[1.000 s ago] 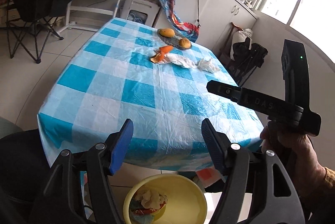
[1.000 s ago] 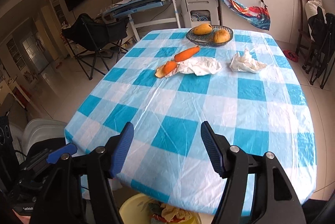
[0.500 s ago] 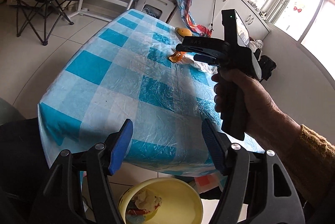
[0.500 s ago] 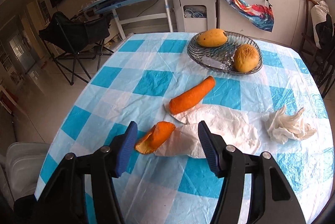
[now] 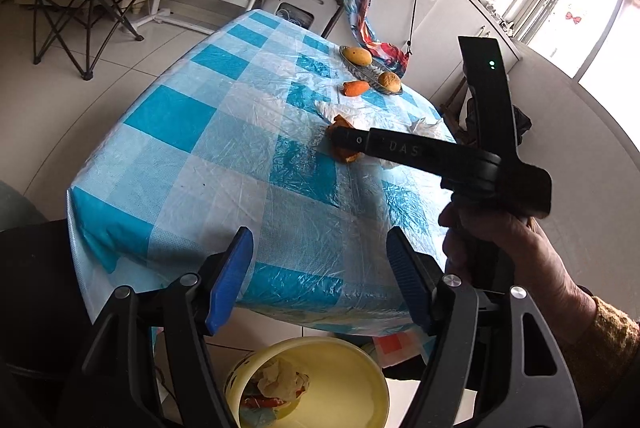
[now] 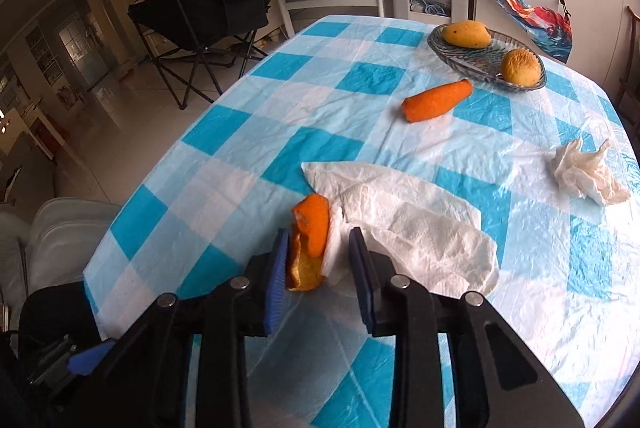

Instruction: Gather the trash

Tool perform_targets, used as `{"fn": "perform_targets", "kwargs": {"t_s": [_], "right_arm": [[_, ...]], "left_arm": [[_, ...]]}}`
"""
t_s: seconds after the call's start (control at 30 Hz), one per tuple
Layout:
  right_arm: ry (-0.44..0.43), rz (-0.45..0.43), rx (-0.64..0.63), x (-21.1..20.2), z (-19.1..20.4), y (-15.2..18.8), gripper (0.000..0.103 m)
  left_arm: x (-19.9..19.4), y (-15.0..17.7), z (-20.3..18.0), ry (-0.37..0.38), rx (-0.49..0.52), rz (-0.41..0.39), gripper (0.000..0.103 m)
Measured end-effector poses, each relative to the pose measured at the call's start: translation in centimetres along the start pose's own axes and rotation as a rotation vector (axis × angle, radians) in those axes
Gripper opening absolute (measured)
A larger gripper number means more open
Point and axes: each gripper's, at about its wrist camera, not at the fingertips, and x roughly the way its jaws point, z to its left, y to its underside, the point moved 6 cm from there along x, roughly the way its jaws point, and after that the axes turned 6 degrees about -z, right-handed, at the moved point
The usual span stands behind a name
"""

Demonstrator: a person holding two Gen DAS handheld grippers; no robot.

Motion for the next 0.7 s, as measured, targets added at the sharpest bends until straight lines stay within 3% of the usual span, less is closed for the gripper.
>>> {"fn": "perform_targets", "kwargs": {"t_s": [0.07,0.1,0.17,0.27,0.37,0.47,0.7], "right_arm": [[-0.036,0.020,-0.009,-0.7,1.1,1.0,0.034],[-0.062,0.024,-0.006,-1.2,1.6,1.3,0.048],[-0.100,-0.003,-0.004,-2.5,2.1,1.6,0.061],[-0.115,-0.054,-0.015,-4.6,1.9,1.4,0.063],[-0.033,-0.086,-0.065,-5.3,0.4,0.7,0.065],[0.037,-0.040,-0.163,-4.0,-0.8,0.4,0.066],[0.036,0.035,-0.193,-0.8,-1.9,1.5,0.068]], "left_arm": [[0.0,0.0,0.0,0.001,-0.002,0.000,0.066],[0.0,0.0,0.0,0.001,-0.003,-0.001,0.066],[-0.1,0.1,0.2,0.001,-0.008,-0.002,0.066],[-0.3,0.0,0.4,-0.002,-0.018,-0.007,0.066],[-0.3,0.0,0.5,-0.004,-0.020,-0.010,0.066],[-0.3,0.0,0.4,-0.007,-0.015,-0.013,0.066],[-0.3,0.0,0.4,-0.007,-0.014,-0.013,0.066]]}}
